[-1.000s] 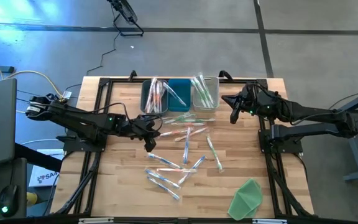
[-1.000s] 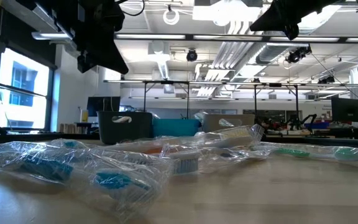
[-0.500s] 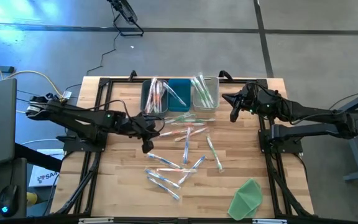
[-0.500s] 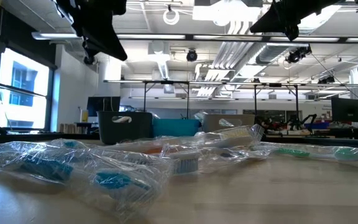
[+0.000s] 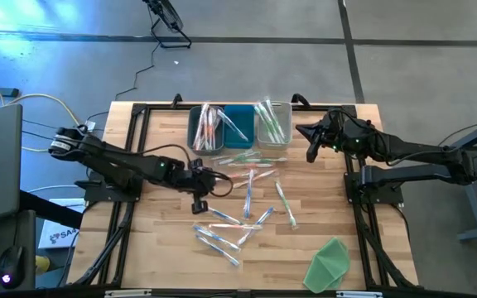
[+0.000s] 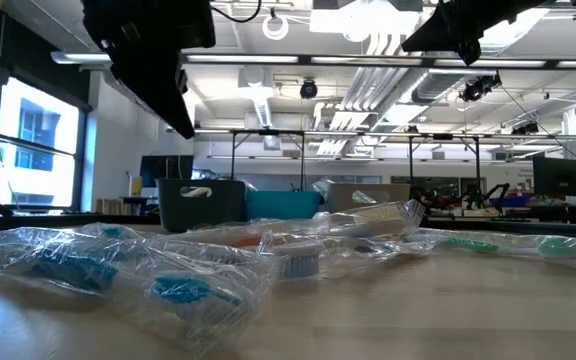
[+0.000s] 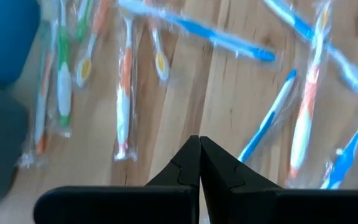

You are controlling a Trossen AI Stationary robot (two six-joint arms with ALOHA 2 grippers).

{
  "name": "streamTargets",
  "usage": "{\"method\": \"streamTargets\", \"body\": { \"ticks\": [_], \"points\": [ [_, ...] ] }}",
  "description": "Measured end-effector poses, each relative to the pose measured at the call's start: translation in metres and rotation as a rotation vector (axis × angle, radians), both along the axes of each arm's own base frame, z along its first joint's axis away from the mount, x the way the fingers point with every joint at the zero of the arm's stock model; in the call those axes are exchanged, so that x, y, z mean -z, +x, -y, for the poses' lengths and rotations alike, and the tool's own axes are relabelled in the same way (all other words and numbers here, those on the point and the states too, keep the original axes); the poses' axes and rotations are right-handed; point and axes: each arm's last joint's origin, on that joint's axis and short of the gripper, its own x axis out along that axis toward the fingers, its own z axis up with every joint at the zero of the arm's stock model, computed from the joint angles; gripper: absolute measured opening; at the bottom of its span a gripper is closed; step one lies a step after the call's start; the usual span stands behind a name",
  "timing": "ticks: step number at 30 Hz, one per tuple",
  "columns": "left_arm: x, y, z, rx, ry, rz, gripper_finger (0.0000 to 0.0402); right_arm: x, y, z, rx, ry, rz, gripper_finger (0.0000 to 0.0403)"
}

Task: Pick & Place Toothbrushes
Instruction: Put the blue toothbrush into the blue bin

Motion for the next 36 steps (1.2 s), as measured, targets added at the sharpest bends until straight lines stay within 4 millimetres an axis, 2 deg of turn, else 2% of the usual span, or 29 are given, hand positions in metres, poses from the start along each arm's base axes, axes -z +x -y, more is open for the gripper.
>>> {"method": "streamTargets", "body": {
  "ticks": [4, 8, 16, 20, 26, 36],
  "points": [
    [0.005, 0.003, 0.001, 0.011, 0.001, -0.019, 0.0000, 0.000, 0.000, 0.000, 0.000, 0.001, -0.004, 0.0002],
    [0.012, 0.006, 0.004, 0.136, 0.003, -0.064, 0.0012, 0.001, 0.000, 0.000, 0.000, 0.001, -0.008, 0.0002],
    [0.027, 0.013, 0.008, 0.195, -0.065, -0.135, 0.0115, 0.003, -0.001, 0.000, 0.000, 0.005, -0.027, 0.0002],
    [0.038, 0.017, 0.009, 0.191, -0.058, -0.169, 0.0143, 0.004, -0.001, 0.000, 0.000, 0.010, -0.041, 0.0002],
    [0.060, 0.020, 0.011, 0.204, -0.079, -0.282, 0.0148, 0.005, -0.001, 0.000, 0.001, 0.013, -0.053, 0.0002],
    [0.078, 0.033, 0.014, 0.212, -0.109, -0.266, 0.0148, 0.006, -0.001, 0.000, 0.002, 0.014, -0.056, 0.0002]
  ]
}}
